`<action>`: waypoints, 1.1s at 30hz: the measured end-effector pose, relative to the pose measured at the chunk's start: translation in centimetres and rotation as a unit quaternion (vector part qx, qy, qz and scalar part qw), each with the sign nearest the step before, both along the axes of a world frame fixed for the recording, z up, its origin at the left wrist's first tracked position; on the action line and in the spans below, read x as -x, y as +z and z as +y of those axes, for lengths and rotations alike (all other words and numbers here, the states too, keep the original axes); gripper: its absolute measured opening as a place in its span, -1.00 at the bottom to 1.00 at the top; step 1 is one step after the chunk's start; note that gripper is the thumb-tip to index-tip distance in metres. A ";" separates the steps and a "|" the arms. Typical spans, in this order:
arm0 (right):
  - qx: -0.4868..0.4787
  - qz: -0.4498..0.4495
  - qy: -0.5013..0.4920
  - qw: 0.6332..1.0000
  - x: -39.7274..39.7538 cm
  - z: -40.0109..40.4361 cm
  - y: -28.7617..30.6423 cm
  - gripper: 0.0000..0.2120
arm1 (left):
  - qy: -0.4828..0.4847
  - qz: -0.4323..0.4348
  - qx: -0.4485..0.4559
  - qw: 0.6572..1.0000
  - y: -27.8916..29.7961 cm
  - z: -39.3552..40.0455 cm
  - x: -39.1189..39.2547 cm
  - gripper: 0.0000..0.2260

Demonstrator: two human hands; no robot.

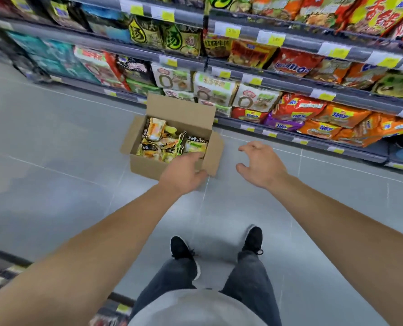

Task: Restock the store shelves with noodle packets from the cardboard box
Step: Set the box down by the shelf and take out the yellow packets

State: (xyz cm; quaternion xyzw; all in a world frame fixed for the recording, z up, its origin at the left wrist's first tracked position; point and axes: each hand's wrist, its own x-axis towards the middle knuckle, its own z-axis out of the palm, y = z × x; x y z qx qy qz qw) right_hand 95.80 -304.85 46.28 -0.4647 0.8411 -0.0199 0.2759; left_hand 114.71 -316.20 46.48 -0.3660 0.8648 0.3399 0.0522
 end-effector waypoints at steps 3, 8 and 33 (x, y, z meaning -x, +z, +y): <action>-0.005 0.000 -0.009 1.000 -2.1 -3.4 -0.2 -0.47 | 0.012 -0.023 -0.011 1.000 -0.4 -3.7 -3.0 -0.53; -0.017 -0.007 -0.004 1.000 -4.2 -10.3 -1.8 -0.51 | 0.036 -0.036 -0.010 0.999 -2.8 -10.2 -4.9 -0.53; -0.131 -0.146 -0.097 0.976 -2.5 -31.9 -30.4 -0.48 | -0.012 -0.180 -0.103 0.978 -28.4 -34.6 2.3 -0.50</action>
